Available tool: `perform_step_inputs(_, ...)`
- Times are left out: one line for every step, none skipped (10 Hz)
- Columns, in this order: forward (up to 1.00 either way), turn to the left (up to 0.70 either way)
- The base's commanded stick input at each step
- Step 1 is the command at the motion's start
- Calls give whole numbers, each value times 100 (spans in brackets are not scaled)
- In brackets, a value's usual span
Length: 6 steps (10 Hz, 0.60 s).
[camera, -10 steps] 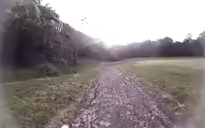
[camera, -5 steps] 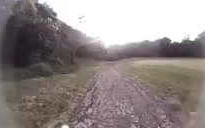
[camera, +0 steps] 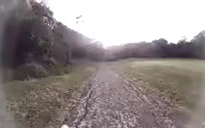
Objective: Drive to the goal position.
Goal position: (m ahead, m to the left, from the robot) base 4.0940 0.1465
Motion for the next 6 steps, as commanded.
perform_step_inputs(50,-27)
perform_step_inputs(50,0)
perform_step_inputs(50,0)
perform_step_inputs(50,0)
perform_step_inputs(50,0)
perform_step_inputs(50,0)
